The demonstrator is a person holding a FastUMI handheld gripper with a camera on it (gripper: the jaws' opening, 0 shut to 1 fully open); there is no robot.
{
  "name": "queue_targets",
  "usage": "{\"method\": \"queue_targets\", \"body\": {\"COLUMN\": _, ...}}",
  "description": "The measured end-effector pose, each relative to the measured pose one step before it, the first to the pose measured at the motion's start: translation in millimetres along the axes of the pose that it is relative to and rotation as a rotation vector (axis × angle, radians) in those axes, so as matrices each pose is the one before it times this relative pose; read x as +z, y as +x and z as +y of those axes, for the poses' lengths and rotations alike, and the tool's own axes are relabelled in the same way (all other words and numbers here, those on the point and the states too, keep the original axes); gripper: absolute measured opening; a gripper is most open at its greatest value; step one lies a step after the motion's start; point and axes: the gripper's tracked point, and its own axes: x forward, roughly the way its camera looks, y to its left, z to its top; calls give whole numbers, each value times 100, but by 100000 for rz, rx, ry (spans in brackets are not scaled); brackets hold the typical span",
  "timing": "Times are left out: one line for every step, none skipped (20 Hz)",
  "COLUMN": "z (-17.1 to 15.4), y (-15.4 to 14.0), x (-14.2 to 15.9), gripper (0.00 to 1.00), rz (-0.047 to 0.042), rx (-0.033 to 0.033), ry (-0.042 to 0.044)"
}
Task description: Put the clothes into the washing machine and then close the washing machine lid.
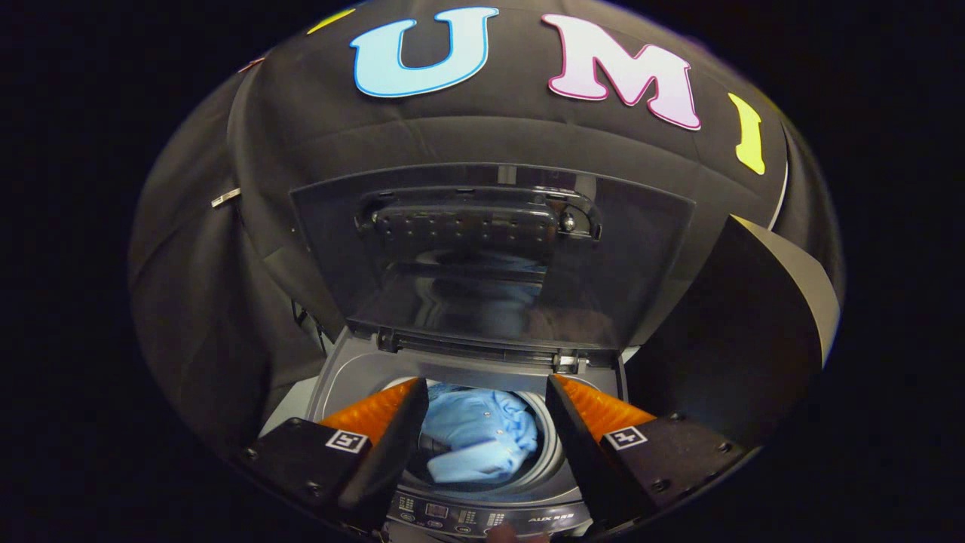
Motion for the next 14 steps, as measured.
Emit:
{"method": "queue_targets", "body": {"z": -42, "y": -102, "x": 193, "gripper": 98, "rz": -730, "rx": -190, "ry": -87}}
{"method": "queue_targets", "body": {"z": -95, "y": -290, "x": 206, "gripper": 98, "rz": -1341, "rx": -651, "ry": -554}}
{"method": "queue_targets", "body": {"z": 52, "y": -309, "x": 243, "gripper": 98, "rz": -1220, "rx": 131, "ry": -63}}
{"method": "queue_targets", "body": {"z": 176, "y": -293, "x": 185, "gripper": 98, "rz": -1159, "rx": 735, "ry": 200}}
{"method": "queue_targets", "body": {"z": 75, "y": -420, "x": 483, "gripper": 98, "rz": -1695, "rx": 530, "ry": 297}}
{"method": "queue_targets", "body": {"z": -94, "y": -525, "x": 757, "gripper": 98, "rz": -2330, "rx": -365, "ry": -334}}
{"method": "queue_targets", "body": {"z": -215, "y": -461, "x": 895, "gripper": 98, "rz": -2631, "rx": -757, "ry": -563}}
{"method": "queue_targets", "body": {"z": -341, "y": -642, "x": 1259, "gripper": 98, "rz": -3463, "rx": -914, "ry": -550}}
{"method": "queue_targets", "body": {"z": -123, "y": -380, "x": 873, "gripper": 98, "rz": -2454, "rx": -139, "ry": -163}}
{"method": "queue_targets", "body": {"z": -63, "y": -183, "x": 1140, "gripper": 98, "rz": -2660, "rx": 93, "ry": 669}}
{"method": "queue_targets", "body": {"z": -101, "y": -305, "x": 1213, "gripper": 98, "rz": -2177, "rx": 314, "ry": 889}}
{"method": "queue_targets", "body": {"z": -68, "y": -315, "x": 1132, "gripper": 98, "rz": -2030, "rx": 198, "ry": 973}}
{"method": "queue_targets", "body": {"z": -151, "y": -23, "x": 1088, "gripper": 98, "rz": -1978, "rx": -164, "ry": 451}}
{"method": "queue_targets", "body": {"z": -171, "y": -70, "x": 1104, "gripper": 98, "rz": -1812, "rx": -359, "ry": 169}}
